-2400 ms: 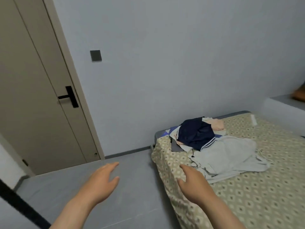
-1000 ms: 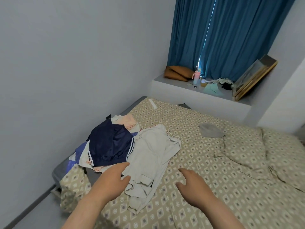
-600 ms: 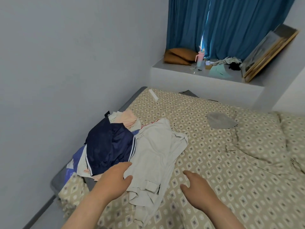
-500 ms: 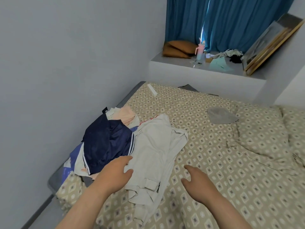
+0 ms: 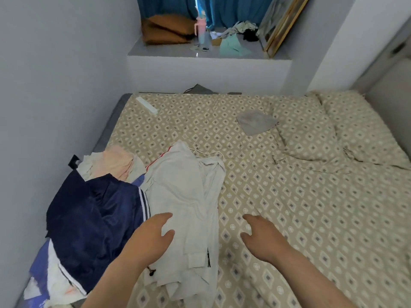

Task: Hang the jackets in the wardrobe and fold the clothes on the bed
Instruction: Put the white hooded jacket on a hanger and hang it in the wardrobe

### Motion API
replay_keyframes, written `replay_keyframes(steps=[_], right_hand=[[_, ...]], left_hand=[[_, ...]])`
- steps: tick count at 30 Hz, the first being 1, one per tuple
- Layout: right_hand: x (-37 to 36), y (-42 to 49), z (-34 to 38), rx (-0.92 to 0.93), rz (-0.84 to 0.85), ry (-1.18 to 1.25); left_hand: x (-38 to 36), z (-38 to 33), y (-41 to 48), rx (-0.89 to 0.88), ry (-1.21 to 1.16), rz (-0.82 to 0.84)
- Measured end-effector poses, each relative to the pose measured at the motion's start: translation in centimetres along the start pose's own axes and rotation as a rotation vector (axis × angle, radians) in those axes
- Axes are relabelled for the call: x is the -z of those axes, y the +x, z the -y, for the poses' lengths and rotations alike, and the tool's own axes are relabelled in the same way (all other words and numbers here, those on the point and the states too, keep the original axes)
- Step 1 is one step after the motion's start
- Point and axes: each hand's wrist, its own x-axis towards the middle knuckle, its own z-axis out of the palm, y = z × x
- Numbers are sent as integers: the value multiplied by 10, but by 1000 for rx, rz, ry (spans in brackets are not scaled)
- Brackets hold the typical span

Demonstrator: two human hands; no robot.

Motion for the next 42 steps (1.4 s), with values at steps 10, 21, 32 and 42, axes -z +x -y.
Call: replay_keyframes(steps=[10,21,32,42], right_hand=[[-28,56,29,-121,-10,1],[-107,175,14,-111,73,45],[-190,349,-20,-224,-14,484],[-207,404,2,-55,5,343]], left_hand=[[12,59,106,-26,-42,87],[-35,126,200,194,-340,74],[-94,225,323,420,-470,-55],[-112,249,380,644,-793,-361]])
